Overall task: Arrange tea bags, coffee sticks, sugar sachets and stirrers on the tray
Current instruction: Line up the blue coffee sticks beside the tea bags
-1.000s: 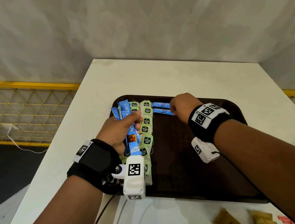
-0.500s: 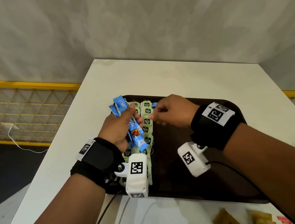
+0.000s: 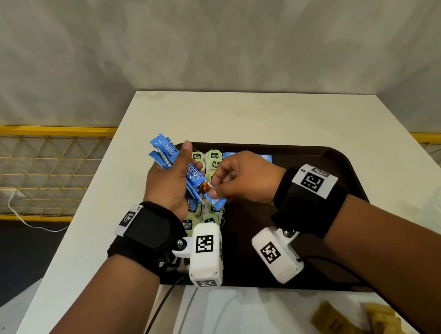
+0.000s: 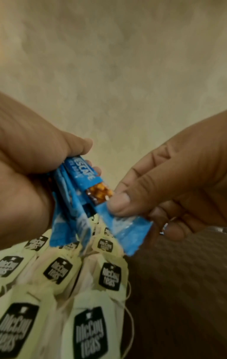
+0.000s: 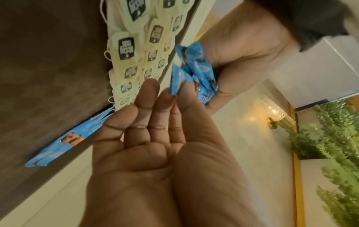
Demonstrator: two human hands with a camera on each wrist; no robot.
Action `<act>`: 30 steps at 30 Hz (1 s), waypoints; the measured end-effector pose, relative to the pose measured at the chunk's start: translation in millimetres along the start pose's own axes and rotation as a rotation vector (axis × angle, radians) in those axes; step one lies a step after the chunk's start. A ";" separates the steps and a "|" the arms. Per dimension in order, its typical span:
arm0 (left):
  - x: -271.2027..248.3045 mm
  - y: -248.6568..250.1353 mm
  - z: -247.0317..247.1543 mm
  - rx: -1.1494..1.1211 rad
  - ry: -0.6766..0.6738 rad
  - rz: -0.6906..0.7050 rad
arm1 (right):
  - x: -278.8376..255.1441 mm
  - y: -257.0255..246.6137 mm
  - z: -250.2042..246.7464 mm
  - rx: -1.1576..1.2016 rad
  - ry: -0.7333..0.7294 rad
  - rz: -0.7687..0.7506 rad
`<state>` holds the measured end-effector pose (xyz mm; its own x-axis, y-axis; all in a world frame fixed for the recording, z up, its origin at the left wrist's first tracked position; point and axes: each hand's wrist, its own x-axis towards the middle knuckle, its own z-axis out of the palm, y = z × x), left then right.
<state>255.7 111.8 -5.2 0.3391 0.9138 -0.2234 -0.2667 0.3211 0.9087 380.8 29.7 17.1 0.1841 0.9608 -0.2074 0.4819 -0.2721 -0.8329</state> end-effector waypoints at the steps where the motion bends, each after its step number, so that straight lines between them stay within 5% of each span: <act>1: 0.9 1.9 -2.0 -0.008 0.010 0.011 | -0.7 0.2 -2.4 0.005 0.000 0.000; 13: -5.5 -5.0 -17.0 0.227 -0.163 -0.052 | -13.1 22.1 -35.5 0.025 0.110 0.067; 17: -5.3 -8.5 -11.7 0.235 -0.138 -0.025 | -11.3 25.0 -38.9 -0.217 0.221 -0.051; 23: -0.3 -10.2 -6.6 0.215 -0.133 -0.055 | -10.7 22.4 -35.0 -0.544 0.192 -0.168; 30: -0.1 -17.0 -12.4 0.227 -0.184 -0.143 | -12.7 32.3 -40.0 -0.708 0.193 -0.162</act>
<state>249.0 109.4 -25.1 0.5217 0.7966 -0.3054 -0.0039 0.3602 0.9329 428.2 6.5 13.4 0.1793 0.9831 0.0380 0.9395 -0.1597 -0.3032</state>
